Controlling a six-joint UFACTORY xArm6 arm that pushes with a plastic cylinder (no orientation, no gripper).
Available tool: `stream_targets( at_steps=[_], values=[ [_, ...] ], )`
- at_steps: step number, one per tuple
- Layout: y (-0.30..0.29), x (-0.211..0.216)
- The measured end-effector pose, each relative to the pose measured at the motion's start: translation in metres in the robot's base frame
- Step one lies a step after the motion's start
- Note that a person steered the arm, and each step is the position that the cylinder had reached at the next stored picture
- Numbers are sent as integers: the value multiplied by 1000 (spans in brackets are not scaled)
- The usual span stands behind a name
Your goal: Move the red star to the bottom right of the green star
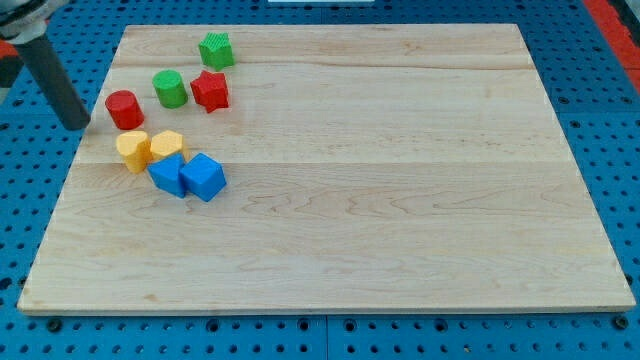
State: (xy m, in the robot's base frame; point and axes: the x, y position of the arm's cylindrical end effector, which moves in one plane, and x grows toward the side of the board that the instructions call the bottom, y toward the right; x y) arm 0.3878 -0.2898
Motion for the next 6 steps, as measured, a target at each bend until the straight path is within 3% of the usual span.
stream_targets(
  at_steps=[1, 3, 5, 6],
  values=[
    [46, -1],
    [135, -72],
    [175, -93],
    [177, -56]
  ],
)
